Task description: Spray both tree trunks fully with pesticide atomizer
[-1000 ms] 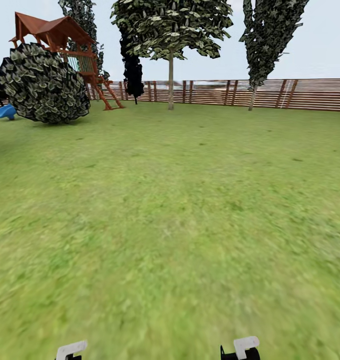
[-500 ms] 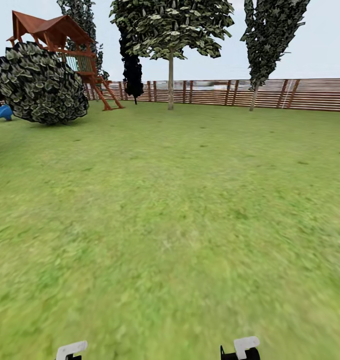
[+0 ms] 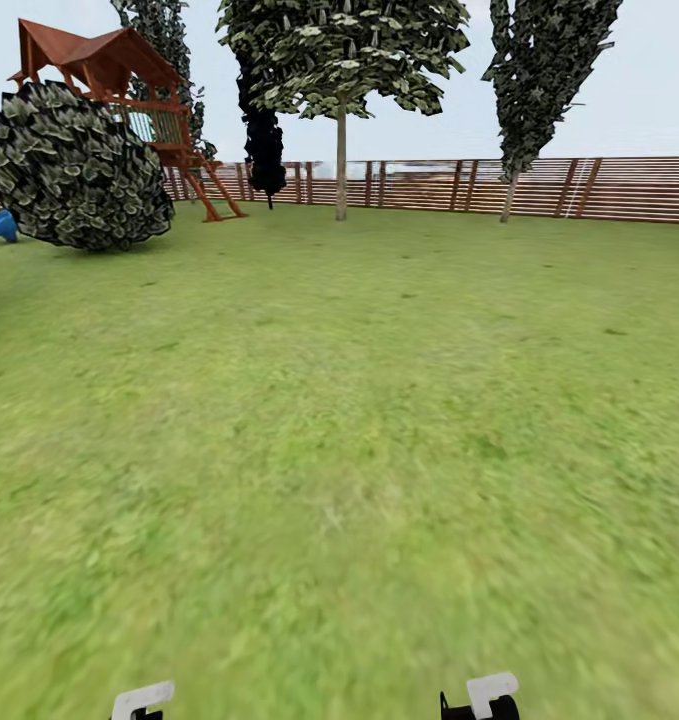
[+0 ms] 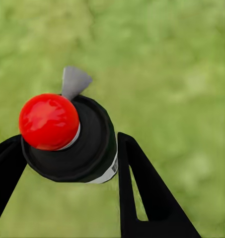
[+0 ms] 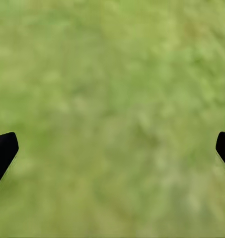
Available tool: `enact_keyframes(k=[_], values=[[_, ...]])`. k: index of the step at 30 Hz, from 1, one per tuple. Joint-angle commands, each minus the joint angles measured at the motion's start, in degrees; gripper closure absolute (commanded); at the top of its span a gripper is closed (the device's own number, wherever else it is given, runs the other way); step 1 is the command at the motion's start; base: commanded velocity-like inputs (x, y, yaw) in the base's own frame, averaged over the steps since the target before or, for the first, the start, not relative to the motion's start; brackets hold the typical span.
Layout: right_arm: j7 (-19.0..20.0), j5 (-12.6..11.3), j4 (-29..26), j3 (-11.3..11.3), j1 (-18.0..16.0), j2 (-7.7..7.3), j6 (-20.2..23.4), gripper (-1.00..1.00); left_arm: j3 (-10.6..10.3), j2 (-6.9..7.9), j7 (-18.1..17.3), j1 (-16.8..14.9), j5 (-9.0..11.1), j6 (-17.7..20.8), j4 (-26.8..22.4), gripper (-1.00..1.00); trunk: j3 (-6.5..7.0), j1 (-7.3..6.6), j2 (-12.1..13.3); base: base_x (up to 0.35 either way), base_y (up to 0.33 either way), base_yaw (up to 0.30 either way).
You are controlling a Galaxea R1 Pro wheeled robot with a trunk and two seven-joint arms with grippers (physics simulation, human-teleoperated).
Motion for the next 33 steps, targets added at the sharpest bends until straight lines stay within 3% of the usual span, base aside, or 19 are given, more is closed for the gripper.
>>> enact_keyframes(k=[1, 14, 22, 33], values=[[-0.6, 0.4, 0.0, 0.4, 0.0, 0.01, 0.0, -1.0, 0.1, 0.0, 0.2, 0.0, -0.3, -0.2, 0.1, 1.0, -0.05, 0.03, 0.0, 0.34, 0.0, 0.0], [-0.6, 0.2, 0.0, 0.4, 0.0, 0.13, 0.1, -1.0, 0.1, 0.0, 0.2, 0.0, -0.3, -0.2, 0.1, 1.0, -0.05, 0.03, 0.0, 0.34, 0.0, -0.004], [-0.6, 0.2, 0.0, 0.3, 0.0, 0.1, 0.0, -1.0, 0.1, 0.0, 0.2, 0.0, -0.3, -0.2, 0.1, 1.0, -0.05, 0.03, 0.0, 0.34, 0.0, -0.201], [-0.6, 0.2, 0.0, 0.4, 0.0, 0.1, 0.1, -1.0, 0.1, 0.0, 0.2, 0.0, -0.2, -0.2, 0.1, 1.0, -0.05, 0.03, 0.0, 0.34, 0.06, -0.01]])
